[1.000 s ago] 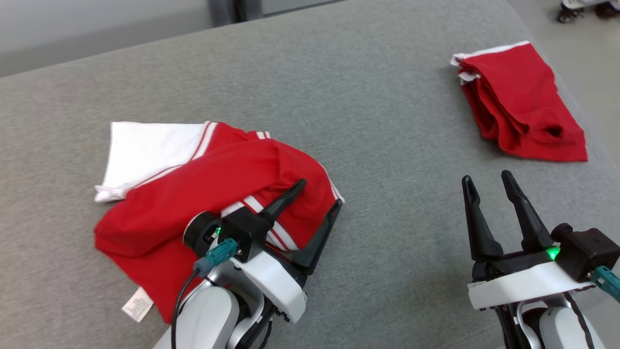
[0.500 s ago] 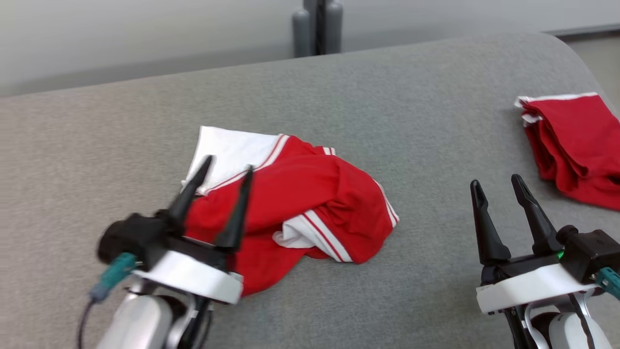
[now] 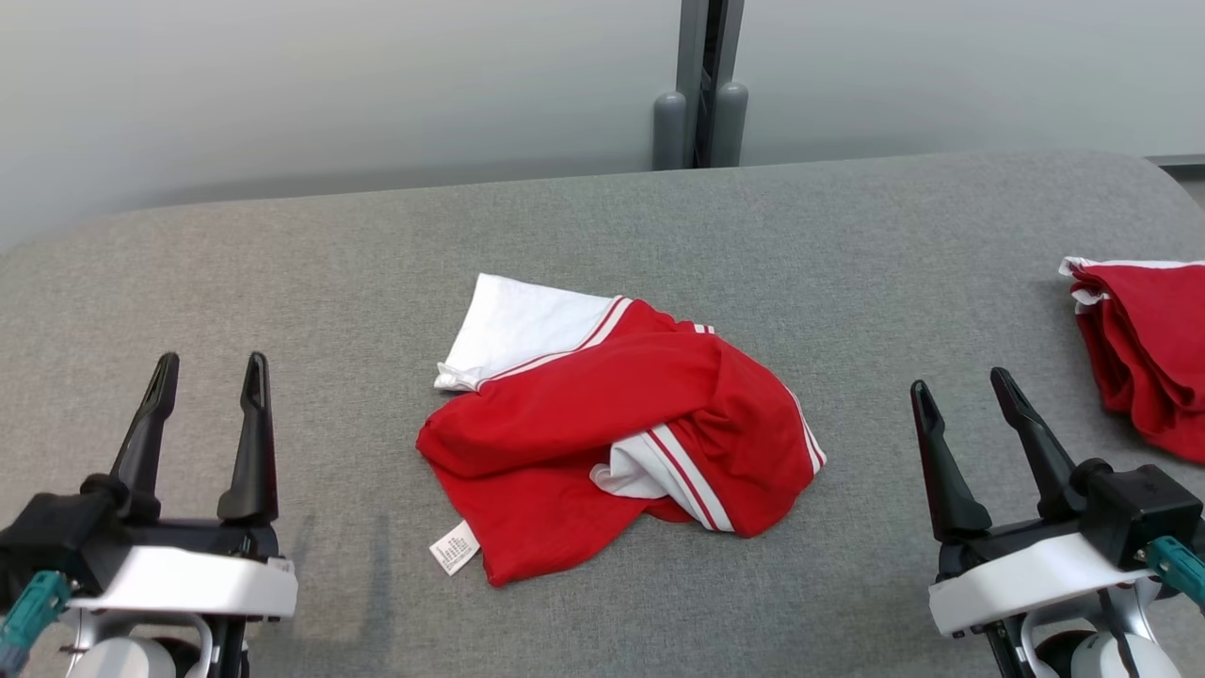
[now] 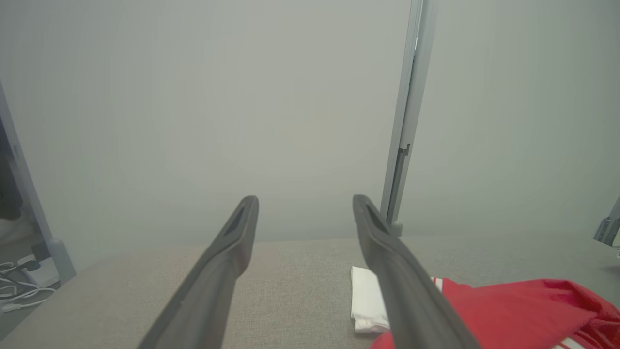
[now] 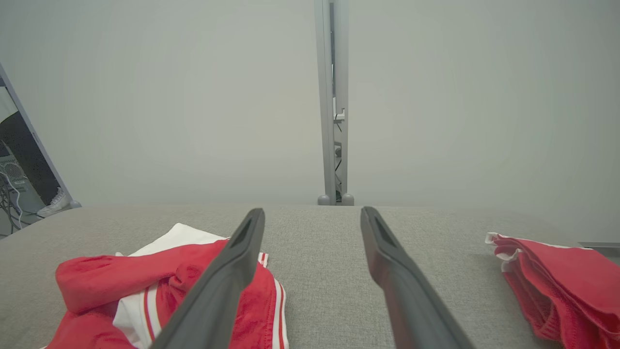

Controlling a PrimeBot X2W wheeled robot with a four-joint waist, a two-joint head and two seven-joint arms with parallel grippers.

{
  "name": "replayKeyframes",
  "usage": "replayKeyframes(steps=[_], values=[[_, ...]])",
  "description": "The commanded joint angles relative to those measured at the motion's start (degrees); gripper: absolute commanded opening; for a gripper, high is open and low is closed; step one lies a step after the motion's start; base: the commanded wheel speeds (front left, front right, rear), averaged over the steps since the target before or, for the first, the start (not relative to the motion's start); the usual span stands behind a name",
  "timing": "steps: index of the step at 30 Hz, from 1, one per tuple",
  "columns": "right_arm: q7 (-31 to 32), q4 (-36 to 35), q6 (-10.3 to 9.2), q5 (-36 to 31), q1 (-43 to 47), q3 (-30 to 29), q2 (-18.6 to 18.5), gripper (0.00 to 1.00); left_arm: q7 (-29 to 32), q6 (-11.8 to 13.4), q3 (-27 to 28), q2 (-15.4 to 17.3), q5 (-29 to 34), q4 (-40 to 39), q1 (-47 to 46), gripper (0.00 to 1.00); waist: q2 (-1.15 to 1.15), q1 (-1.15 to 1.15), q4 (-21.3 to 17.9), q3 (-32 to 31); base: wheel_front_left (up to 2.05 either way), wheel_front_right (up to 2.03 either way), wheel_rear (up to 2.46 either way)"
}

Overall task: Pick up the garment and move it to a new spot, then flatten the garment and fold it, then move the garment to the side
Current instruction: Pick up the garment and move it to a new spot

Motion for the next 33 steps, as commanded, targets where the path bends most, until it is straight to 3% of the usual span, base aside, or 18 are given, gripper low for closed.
replayKeyframes(steps=[1,14,33], values=[[0.5,-0.3,0.01,-0.7,0.7,-0.3,-0.3,1.00,-0.4,0.3,0.2,0.5,0.6,-0.4,0.9,1.00,0.00,0.00,0.3,-0.4,0.00,0.00,0.00],[2.2,-1.0,0.01,-1.3,5.2,-1.2,-0.3,1.00,0.1,0.5,-2.7,1.0,1.8,-0.9,6.9,1.00,0.00,0.00,0.2,-4.1,0.00,0.00,0.00],[4.1,-3.8,0.01,-1.0,7.9,-2.2,-0.3,1.00,1.5,1.3,-3.5,1.4,1.0,-1.4,8.6,1.00,0.00,0.00,0.3,-6.6,0.00,0.00,0.00]])
